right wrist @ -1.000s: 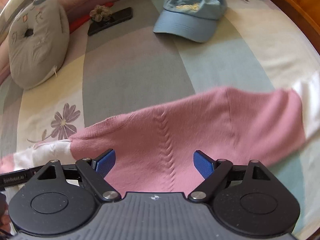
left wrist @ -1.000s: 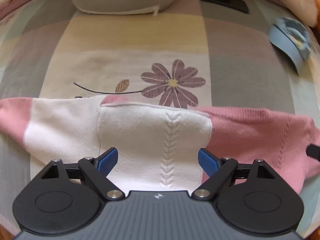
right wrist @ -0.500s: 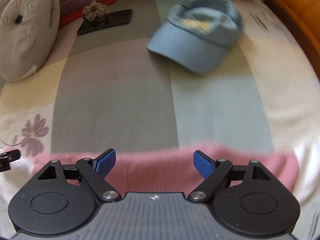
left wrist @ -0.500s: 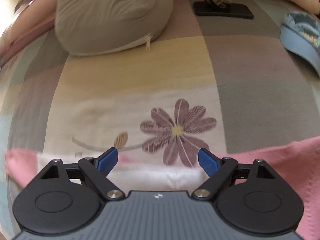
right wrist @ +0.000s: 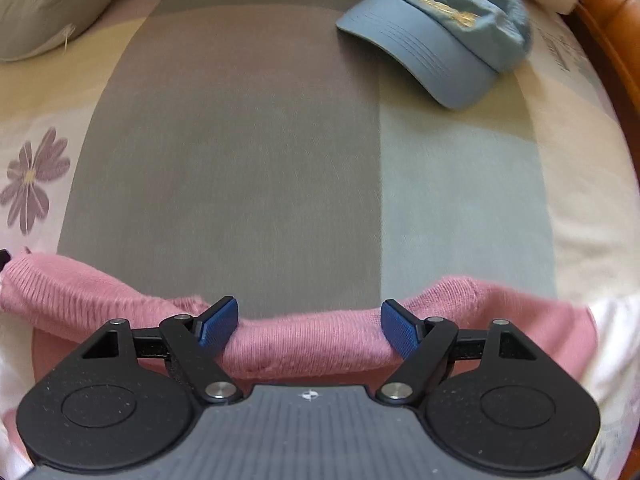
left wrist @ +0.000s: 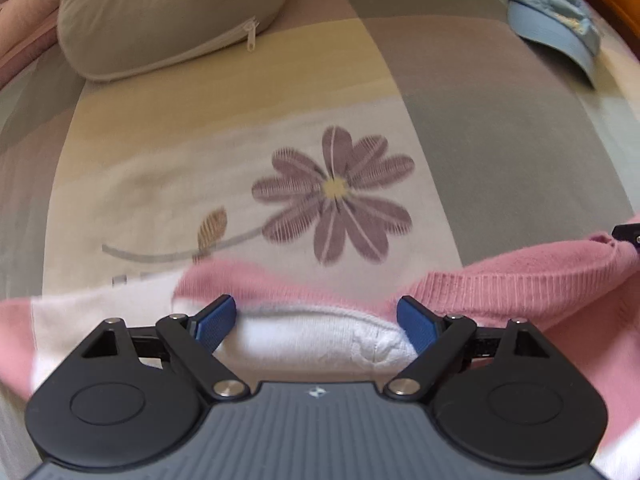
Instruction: Fold clothes
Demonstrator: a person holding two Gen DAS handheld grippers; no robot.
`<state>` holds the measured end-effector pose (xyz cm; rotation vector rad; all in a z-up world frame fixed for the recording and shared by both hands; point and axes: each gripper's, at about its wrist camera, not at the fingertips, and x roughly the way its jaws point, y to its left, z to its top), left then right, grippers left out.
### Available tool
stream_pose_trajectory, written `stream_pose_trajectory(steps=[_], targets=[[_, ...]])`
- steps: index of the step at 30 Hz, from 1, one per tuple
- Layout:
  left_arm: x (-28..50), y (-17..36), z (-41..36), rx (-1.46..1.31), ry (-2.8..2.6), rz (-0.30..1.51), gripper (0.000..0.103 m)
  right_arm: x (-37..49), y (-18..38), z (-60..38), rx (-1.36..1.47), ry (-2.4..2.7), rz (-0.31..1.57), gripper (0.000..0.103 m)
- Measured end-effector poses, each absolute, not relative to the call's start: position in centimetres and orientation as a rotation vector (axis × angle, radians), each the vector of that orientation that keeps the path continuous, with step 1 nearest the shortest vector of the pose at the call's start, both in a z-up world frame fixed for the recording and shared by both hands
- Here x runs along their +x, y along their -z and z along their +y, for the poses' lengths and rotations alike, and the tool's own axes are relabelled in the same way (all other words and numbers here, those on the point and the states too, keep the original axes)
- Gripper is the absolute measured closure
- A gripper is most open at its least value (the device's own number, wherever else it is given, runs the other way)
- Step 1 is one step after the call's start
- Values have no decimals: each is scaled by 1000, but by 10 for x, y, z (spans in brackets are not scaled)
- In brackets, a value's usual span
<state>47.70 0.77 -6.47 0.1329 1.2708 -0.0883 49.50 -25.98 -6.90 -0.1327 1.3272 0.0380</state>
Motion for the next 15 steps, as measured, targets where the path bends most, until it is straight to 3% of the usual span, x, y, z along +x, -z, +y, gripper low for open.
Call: stream_pose_trajectory(steps=[9, 15], targets=[[421, 79, 21, 14, 105, 1366, 15, 438, 75, -270, -56, -22, 1402, 20], [418, 54, 37, -49, 81, 1270, 16, 436, 51, -276, -42, -152, 1323, 20]])
